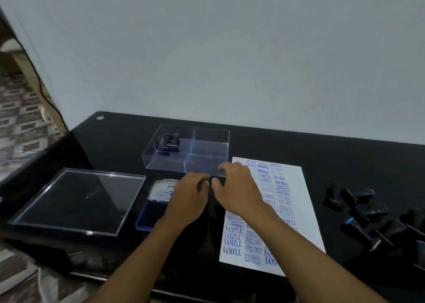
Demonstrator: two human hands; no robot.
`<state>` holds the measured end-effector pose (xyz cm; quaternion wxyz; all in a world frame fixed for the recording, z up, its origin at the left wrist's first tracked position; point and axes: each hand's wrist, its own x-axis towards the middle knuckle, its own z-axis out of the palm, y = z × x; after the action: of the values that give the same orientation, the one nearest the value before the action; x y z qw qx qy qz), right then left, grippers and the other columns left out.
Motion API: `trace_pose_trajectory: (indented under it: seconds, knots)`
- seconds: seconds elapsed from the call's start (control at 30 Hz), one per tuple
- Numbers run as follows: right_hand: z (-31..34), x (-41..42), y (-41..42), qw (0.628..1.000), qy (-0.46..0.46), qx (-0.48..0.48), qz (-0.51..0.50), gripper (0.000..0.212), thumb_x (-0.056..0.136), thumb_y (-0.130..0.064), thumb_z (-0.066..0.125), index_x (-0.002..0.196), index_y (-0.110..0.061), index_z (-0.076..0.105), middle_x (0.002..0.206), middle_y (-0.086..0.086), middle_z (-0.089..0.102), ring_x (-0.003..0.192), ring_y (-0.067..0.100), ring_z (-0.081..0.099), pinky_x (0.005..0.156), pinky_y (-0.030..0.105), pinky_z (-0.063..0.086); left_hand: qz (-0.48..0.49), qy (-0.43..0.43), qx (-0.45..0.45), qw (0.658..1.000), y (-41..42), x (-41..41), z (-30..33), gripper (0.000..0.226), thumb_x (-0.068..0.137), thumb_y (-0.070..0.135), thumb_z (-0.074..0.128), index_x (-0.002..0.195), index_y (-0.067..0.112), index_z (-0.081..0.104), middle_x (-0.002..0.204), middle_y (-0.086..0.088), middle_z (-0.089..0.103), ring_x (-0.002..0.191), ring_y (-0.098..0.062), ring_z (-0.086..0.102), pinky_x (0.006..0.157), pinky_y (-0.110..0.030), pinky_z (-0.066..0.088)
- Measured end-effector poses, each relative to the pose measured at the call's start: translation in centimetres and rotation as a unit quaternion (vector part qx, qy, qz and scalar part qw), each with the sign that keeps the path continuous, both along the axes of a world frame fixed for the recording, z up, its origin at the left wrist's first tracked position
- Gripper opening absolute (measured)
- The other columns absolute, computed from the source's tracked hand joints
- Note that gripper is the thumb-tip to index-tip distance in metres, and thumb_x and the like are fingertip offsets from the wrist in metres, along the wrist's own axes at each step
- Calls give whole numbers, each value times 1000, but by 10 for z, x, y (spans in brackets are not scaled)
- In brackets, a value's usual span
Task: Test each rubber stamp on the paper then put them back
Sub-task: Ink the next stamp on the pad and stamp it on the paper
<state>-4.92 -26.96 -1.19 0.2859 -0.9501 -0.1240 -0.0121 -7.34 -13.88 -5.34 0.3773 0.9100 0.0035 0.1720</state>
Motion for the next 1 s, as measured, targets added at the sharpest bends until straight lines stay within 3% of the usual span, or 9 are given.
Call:
trace_pose_trajectory:
  seconds: [0.07,0.23,0.33,0.47,0.53,0.7,0.83,0.9,1.0]
  knots:
    - [11,25,29,999,21,29,33,37,91,-33,55,126,-18,56,126,4,57,116,22,51,97,40,47,11,-13,22,1000,31,19,7,19,96,13,52,98,7,70,97,-5,67,88,-16,59,80,-29,47]
    - [23,91,91,995,44,67,62,23,92,-23,50,110,-14,62,111,8,64,91,22,57,82,32,48,52,-20,154,986,106,72,14,55,90,39,25,115,14,67,117,-2,66,110,-22,59,91,-38,48]
    - [21,133,129,995,54,63,57,20,91,-19,51,103,-10,64,106,9,65,83,20,53,74,30,45,75,39,192,978,138,101,9,56,95,40,21,134,17,54,143,-1,50,138,-22,38,110,-45,34]
    - [10,176,160,997,65,10,47,14,88,-14,55,83,-4,63,83,8,64,74,23,61,63,31,53,30,88,174,980,148,115,-2,45,105,31,25,146,15,36,154,-1,32,146,-18,19,114,-32,23]
    - [6,191,171,996,71,-33,35,23,86,-12,56,64,-8,50,68,6,54,58,20,52,49,25,41,24,74,140,987,147,115,-3,43,105,28,25,145,14,37,151,-2,35,143,-16,24,108,-21,21]
    - [-3,209,194,990,91,-105,27,27,88,-27,67,80,-11,47,94,9,57,80,26,57,66,33,48,29,47,118,991,149,115,-8,46,105,29,24,147,14,35,155,1,32,144,-11,21,106,-12,13]
    - [-7,206,202,990,88,-109,17,23,89,-21,67,100,-5,56,115,15,59,100,32,60,72,33,45,25,50,117,992,151,116,-10,46,105,29,24,148,15,34,156,1,30,145,-11,20,108,-13,11]
    - [-9,202,202,990,84,-111,5,16,89,-13,66,89,-6,51,115,16,59,102,32,60,71,31,44,25,43,127,991,150,116,-11,46,105,27,24,148,12,34,156,0,31,144,-9,21,102,-4,3]
    - [-13,201,201,993,76,-91,-18,27,88,-12,66,75,-9,43,113,17,60,99,32,61,68,31,44,29,38,130,990,149,115,-8,45,105,26,24,146,12,36,154,1,34,141,-6,22,94,2,-2]
